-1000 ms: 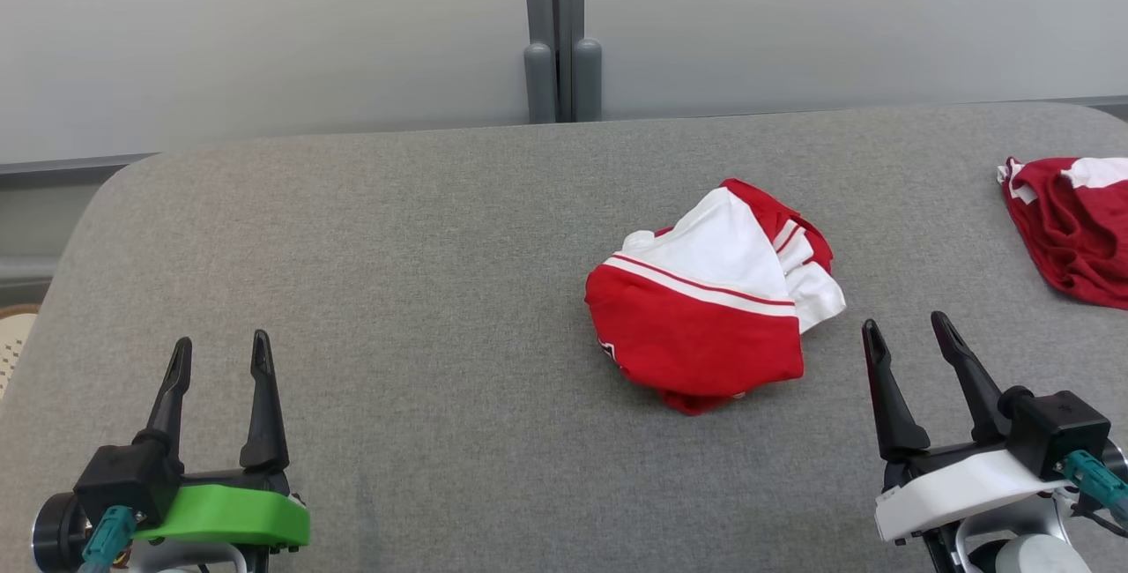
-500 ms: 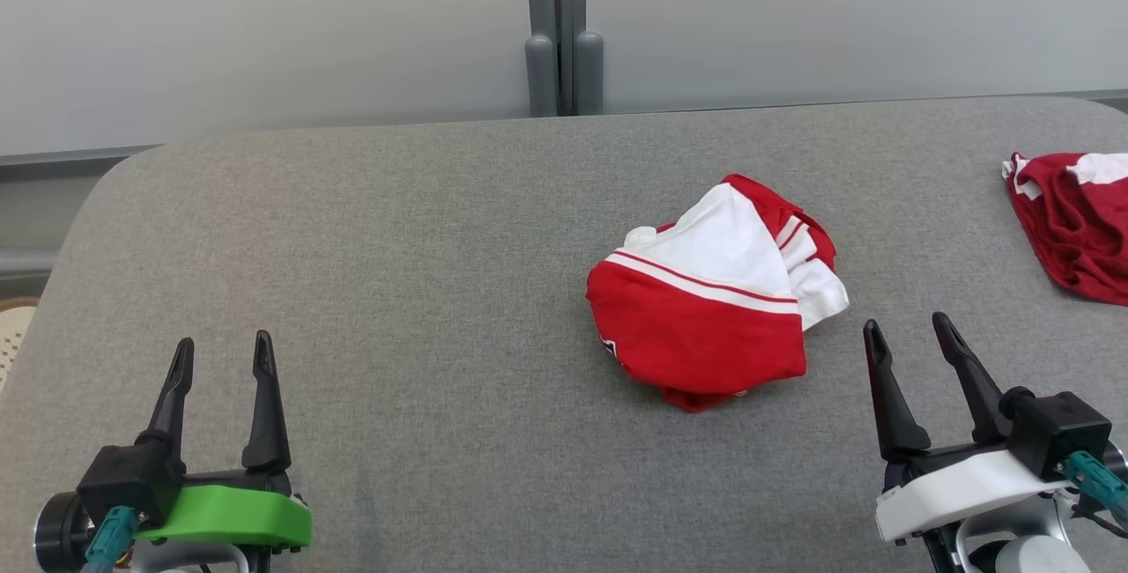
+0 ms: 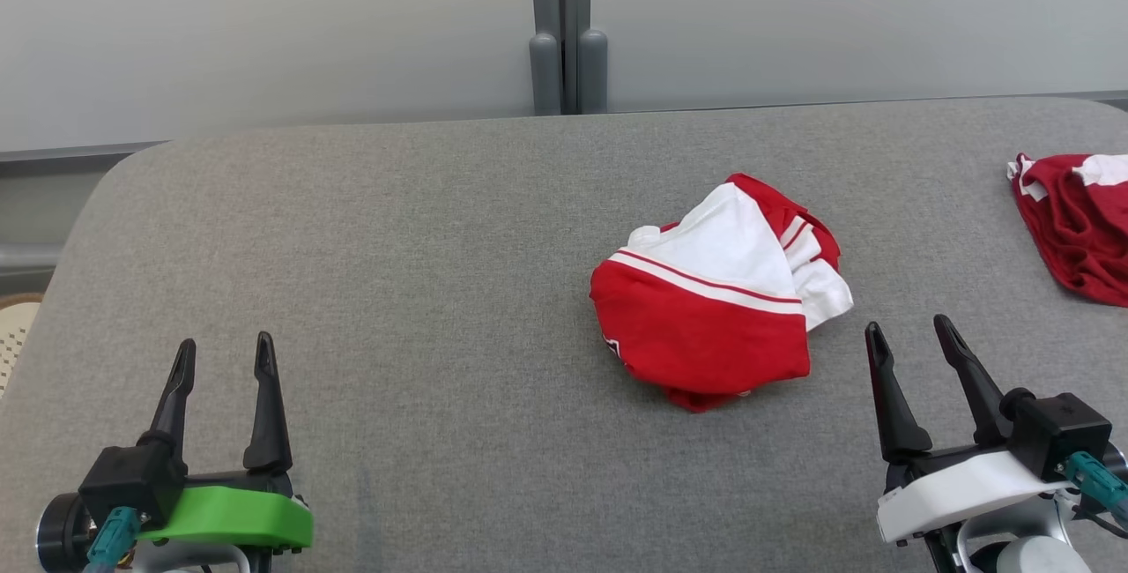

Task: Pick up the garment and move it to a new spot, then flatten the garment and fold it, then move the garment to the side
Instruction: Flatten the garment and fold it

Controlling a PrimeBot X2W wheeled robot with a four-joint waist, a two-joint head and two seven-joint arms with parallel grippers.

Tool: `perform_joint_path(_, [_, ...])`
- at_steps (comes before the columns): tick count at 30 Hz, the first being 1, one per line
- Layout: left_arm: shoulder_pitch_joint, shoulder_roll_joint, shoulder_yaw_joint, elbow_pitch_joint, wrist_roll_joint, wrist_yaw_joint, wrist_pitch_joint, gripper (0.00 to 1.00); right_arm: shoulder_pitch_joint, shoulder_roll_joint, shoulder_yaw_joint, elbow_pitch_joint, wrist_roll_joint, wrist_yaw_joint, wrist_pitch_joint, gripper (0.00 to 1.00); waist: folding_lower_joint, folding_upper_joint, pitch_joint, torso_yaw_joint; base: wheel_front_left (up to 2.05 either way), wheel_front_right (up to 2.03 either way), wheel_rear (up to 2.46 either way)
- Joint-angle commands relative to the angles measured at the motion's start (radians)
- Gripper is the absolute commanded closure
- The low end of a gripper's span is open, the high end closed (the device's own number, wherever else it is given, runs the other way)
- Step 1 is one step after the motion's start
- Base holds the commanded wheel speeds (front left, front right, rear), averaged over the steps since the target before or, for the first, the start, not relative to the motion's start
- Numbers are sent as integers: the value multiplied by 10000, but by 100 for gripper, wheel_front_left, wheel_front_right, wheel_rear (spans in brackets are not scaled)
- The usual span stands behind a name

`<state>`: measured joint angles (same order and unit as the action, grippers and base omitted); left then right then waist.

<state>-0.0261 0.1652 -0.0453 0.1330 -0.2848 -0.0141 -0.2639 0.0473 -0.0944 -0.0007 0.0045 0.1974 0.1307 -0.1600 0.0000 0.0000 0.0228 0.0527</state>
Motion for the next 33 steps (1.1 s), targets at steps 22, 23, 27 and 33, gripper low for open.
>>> perform_joint_path(22, [-903, -507, -274, 136, 418, -260, -2, 0, -1962, -479, 455, 2324, 244, 1, -21, 0, 0, 0, 1071, 729, 0, 0, 0])
perform_joint_path(23, [-947, -541, -297, 166, 430, -282, -2, 0, -2049, -504, 502, 2568, 249, 1, -39, 0, 0, 0, 1142, 773, 0, 0, 0])
perform_joint_path(27, [-1144, -661, -378, 271, 509, -351, -2, 0, -2361, -368, 618, 3454, 623, 1, -219, 0, 0, 0, 1336, 941, 0, 0, 0])
perform_joint_path(33, [-1272, -732, -301, 426, 597, -442, -2, 0, -2572, -298, 910, 4455, 1427, 1, -490, 0, 0, 0, 1409, 1116, 0, 0, 0])
